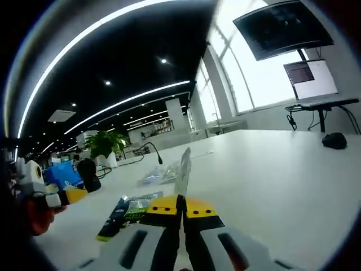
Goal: Clip sheet goods on table flip sheet goods clip sheet goods scan sheet goods put sheet goods back to table
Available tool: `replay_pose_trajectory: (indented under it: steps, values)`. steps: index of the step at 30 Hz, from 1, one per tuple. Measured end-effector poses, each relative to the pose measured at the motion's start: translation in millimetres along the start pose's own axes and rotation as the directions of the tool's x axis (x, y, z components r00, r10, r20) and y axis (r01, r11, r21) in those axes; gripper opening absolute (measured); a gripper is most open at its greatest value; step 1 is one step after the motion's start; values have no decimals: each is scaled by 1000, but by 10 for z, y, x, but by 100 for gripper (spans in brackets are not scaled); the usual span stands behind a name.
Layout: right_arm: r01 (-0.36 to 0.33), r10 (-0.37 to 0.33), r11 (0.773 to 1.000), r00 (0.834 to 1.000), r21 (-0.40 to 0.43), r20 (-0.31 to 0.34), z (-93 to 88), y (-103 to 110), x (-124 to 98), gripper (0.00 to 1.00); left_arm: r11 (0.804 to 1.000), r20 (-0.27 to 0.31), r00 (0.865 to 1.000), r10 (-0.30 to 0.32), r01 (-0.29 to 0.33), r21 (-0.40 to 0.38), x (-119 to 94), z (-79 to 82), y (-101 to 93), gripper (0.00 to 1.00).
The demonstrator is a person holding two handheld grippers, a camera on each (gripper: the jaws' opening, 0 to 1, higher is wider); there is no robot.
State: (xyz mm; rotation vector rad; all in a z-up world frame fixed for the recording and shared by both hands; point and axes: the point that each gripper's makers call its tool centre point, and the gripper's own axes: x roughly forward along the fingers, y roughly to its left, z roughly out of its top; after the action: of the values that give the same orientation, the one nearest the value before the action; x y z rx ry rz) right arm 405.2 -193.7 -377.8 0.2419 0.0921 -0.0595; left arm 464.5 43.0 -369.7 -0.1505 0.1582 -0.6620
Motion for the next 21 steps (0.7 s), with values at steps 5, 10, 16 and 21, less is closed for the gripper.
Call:
replay_pose_trajectory:
  steps: [5,10,16,21]
  values:
    - [23,-24,1000,1000,-8,-5,-45,-36,-7,0,999,-4,1000,30,-30,24,-115,-58,94,16]
    - [40,-41,999,999,-15,-30,-133,-88,9,0,987,-7,997,81,-79,142,-223,-88,157,16]
    - [50,-49,999,996,12,-69,-226,-125,18,0,990,-8,997,82,-81,116,-239,-137,213,16]
    - [49,-43,997,994,60,-102,-283,-156,36,0,986,-17,996,89,-86,140,-272,-187,230,16]
